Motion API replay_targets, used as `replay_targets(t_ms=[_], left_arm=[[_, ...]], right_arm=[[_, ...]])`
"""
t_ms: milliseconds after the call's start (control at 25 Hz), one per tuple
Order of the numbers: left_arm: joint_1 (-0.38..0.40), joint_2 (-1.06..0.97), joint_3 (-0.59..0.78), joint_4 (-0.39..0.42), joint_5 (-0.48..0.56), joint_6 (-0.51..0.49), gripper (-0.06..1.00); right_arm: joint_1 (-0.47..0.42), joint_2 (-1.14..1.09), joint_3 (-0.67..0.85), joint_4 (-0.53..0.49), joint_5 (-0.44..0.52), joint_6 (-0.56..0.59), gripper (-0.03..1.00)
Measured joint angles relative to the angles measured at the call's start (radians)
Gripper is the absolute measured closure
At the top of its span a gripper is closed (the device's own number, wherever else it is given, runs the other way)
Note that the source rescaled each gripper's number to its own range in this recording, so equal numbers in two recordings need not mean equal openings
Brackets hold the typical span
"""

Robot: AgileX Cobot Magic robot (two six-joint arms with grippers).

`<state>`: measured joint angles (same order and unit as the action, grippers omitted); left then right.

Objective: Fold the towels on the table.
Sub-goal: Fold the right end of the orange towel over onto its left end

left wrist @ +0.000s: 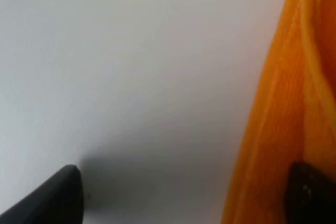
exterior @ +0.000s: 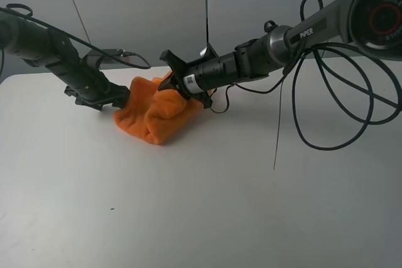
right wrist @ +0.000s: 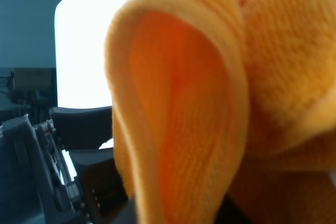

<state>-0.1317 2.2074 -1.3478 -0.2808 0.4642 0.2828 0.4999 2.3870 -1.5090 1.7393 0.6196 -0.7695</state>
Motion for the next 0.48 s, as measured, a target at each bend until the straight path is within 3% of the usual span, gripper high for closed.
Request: replay_targets(t_ms=[40,160,280,480], left_arm=[[0.0,0.0,0.0,0.0,0.002,0.0,-0.04],[0.006,-0.019,0.0,-0.004,0.02,0.0,-0.04],[0.04,-0.054,0.015,-0.016,0.084,-0.009,-0.04],[0.122,-0.195,0.019,-0.016,0.137,-0.011,-0.04]], right_arm=[[0.0,0.0,0.0,0.0,0.011,0.0,0.44],[0.0,0.0,0.0,0.001,0.043,-0.002,0.04],[0.0,0.0,0.0,0.002,0.064,-0.004,-0.02],[0.0,0.0,0.0,0.002,0.078,-0.004,-0.03]])
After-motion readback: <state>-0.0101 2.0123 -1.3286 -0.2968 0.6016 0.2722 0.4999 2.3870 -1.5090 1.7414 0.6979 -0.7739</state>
